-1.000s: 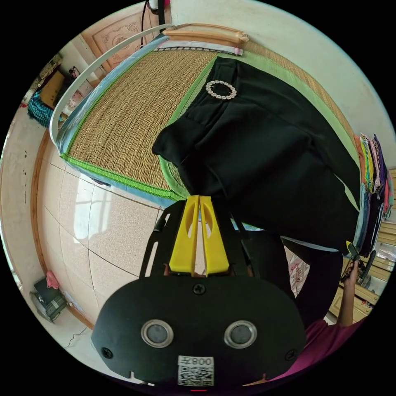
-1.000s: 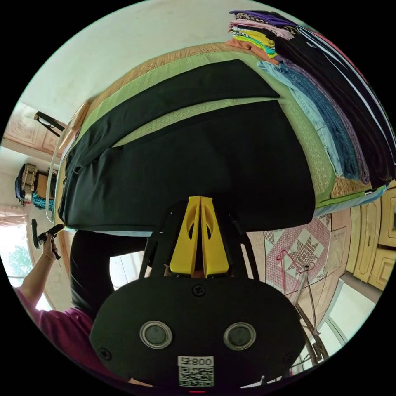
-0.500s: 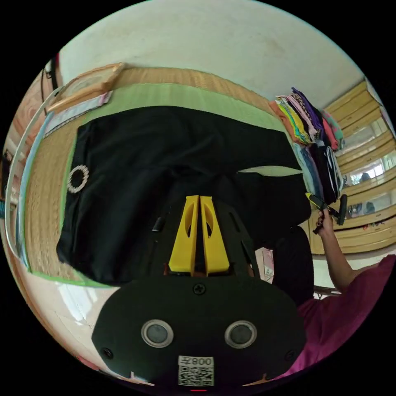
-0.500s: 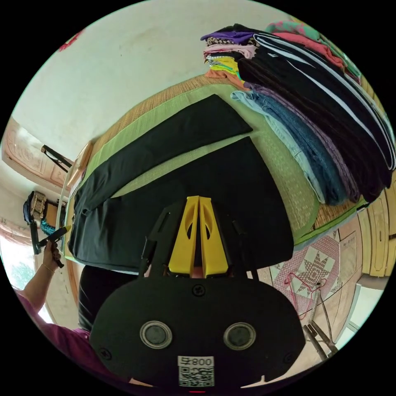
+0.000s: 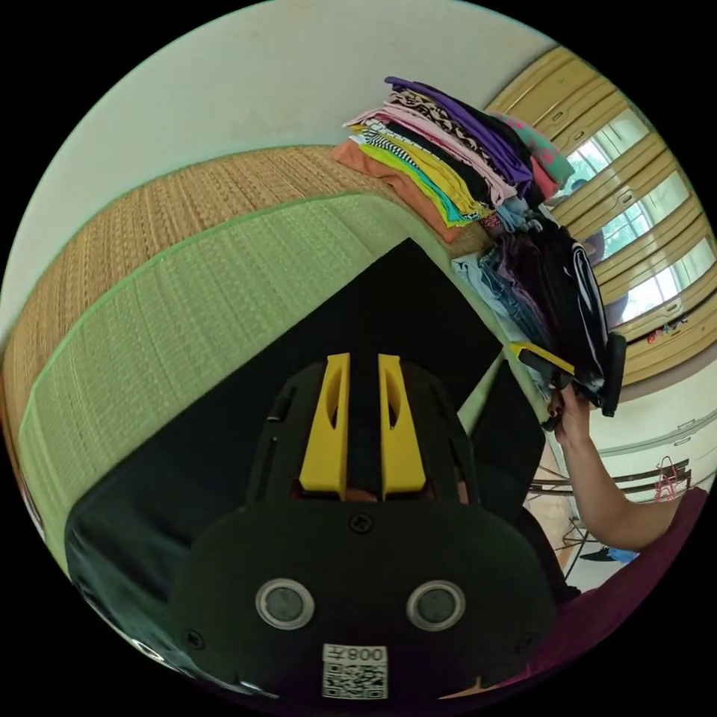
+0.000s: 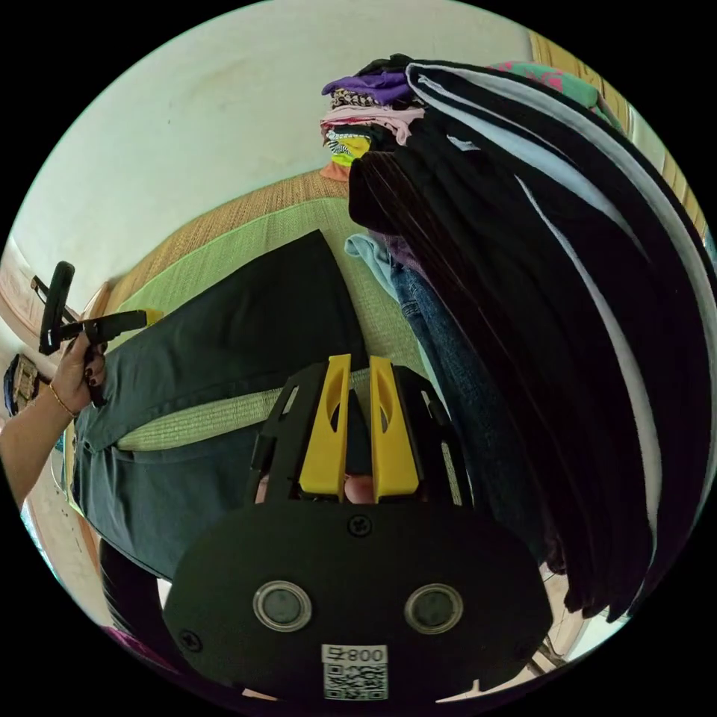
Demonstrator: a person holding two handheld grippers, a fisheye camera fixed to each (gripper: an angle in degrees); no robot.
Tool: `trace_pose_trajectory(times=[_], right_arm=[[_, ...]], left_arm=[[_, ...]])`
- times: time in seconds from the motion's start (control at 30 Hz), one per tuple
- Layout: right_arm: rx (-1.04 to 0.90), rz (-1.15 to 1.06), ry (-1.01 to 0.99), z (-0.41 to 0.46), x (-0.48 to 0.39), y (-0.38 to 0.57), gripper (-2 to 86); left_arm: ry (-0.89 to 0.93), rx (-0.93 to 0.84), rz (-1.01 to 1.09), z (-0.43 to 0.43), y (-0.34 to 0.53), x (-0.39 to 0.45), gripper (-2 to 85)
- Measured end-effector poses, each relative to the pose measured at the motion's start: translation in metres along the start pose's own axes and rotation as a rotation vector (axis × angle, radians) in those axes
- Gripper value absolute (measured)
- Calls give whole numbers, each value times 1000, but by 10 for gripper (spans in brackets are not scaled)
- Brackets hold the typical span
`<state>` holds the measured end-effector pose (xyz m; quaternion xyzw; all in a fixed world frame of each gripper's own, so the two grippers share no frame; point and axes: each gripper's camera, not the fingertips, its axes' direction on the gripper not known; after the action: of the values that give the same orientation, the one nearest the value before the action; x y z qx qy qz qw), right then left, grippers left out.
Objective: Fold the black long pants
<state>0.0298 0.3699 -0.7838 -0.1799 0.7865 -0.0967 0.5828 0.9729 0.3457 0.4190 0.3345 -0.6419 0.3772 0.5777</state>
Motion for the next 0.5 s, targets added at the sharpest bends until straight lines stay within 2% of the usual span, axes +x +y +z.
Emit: trace_pose_trajectory(times=[0.2,0.33,0.5], right_arm=[[-20,24,-22,35,21,15,19],[-17,3,-22,49,32,27,1],[3,-1,-84,46,49,31,-5]], left_arm=[[-129,-62,136,64,-121,65,67],[-209,-134,168,103,-164,99,51],[-214,-84,204,108,-199,151,22]])
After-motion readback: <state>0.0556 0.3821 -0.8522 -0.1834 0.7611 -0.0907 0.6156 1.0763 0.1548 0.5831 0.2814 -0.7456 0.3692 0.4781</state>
